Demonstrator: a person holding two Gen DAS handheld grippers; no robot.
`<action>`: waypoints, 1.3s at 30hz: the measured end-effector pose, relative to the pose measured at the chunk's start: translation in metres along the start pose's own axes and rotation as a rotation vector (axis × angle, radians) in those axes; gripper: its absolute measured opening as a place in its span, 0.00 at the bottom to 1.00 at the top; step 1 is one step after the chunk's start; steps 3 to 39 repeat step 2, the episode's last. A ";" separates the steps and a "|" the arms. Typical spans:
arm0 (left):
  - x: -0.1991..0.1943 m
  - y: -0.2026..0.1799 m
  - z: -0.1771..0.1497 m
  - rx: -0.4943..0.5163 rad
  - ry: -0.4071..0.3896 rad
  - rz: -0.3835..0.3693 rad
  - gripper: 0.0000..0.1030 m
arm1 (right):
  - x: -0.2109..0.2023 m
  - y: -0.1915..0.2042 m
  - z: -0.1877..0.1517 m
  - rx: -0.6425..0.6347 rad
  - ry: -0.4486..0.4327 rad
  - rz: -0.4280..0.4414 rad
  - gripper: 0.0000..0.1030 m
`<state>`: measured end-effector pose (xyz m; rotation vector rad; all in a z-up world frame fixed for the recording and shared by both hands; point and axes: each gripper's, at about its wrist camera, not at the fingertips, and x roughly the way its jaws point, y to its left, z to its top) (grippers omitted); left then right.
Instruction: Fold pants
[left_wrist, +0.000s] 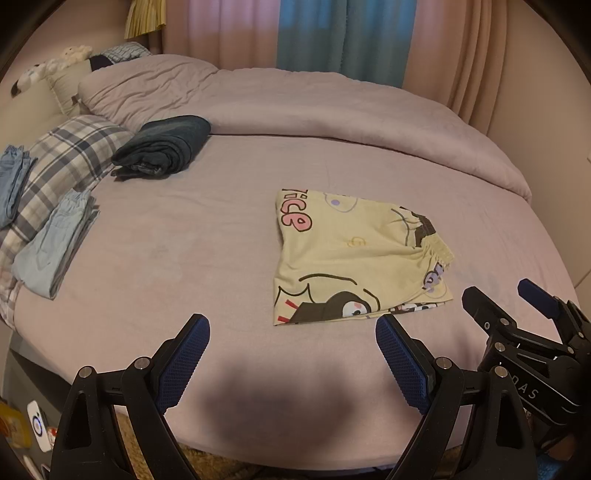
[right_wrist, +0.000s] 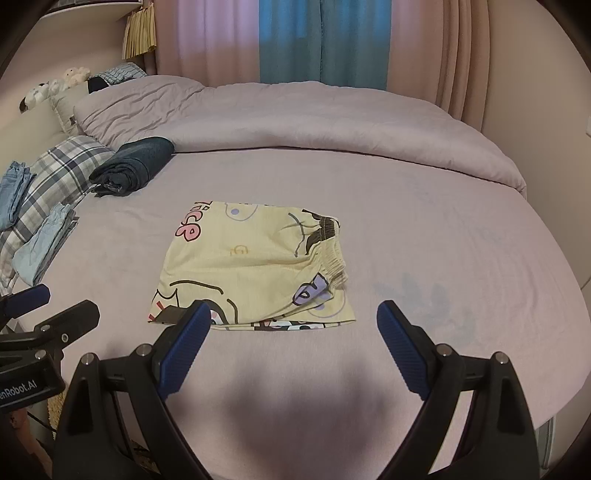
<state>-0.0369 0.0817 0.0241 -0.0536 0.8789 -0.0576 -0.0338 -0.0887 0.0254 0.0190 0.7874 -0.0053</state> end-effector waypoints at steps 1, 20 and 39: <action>0.000 0.000 0.000 0.000 0.000 0.000 0.89 | 0.000 0.000 0.000 0.000 0.000 0.000 0.89; 0.000 0.000 0.000 -0.001 0.001 0.000 0.89 | 0.000 0.000 -0.001 0.001 0.001 -0.001 0.89; 0.000 0.000 0.000 -0.001 0.001 0.000 0.89 | 0.000 0.000 -0.001 0.001 0.001 -0.001 0.89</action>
